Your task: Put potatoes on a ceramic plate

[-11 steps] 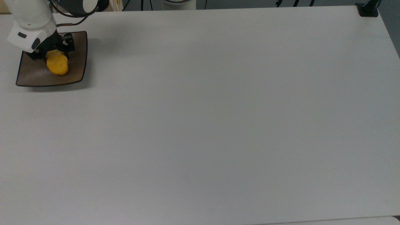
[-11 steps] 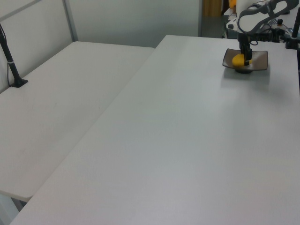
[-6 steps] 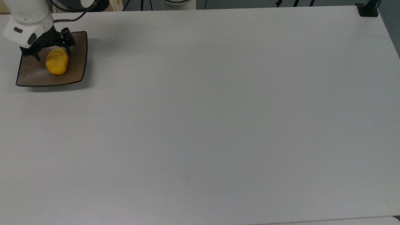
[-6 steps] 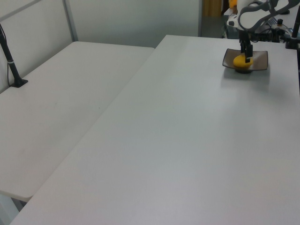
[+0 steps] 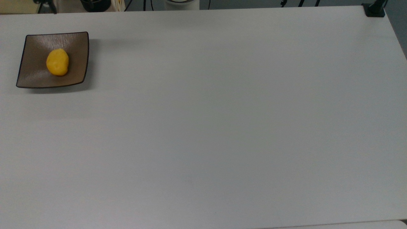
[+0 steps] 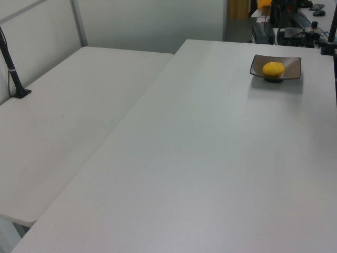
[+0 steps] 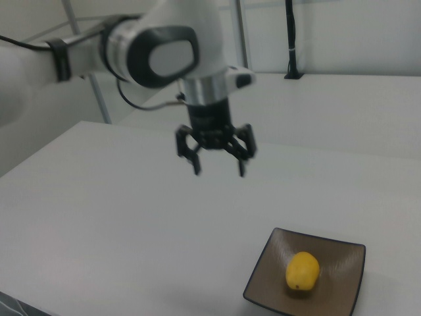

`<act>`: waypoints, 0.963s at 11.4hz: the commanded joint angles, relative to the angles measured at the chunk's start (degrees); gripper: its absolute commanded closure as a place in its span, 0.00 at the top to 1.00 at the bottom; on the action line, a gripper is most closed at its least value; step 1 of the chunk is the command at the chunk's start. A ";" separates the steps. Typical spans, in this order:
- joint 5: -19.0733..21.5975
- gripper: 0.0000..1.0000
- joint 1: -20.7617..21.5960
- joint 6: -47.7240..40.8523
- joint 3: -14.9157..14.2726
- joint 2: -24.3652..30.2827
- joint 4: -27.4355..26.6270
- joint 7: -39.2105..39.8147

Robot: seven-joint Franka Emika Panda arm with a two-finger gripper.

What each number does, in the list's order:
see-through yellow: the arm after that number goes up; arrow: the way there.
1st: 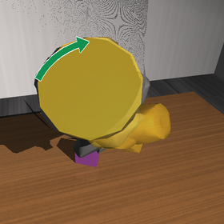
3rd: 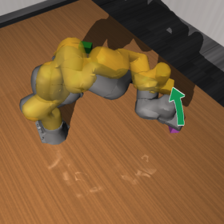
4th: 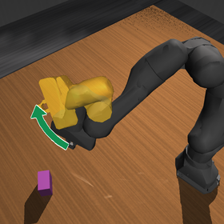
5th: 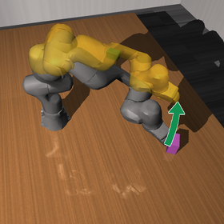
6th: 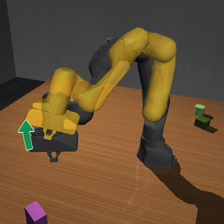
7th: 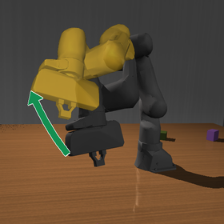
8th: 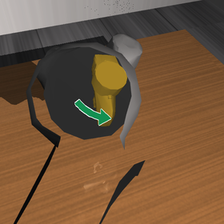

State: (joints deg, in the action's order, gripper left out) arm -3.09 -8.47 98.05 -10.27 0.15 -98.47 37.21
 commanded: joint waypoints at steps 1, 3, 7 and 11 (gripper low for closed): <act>3.88 1.00 4.67 -9.52 1.22 5.63 3.45 -13.16; 3.88 1.00 6.36 -11.82 5.68 7.14 4.16 -20.82; 3.88 1.00 7.49 -10.86 14.30 6.79 4.16 -37.71; 3.71 1.00 12.25 -2.46 14.06 4.60 1.79 -38.79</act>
State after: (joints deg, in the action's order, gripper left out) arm 0.25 2.71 89.41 4.59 6.27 -95.07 -1.34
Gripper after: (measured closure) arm 0.000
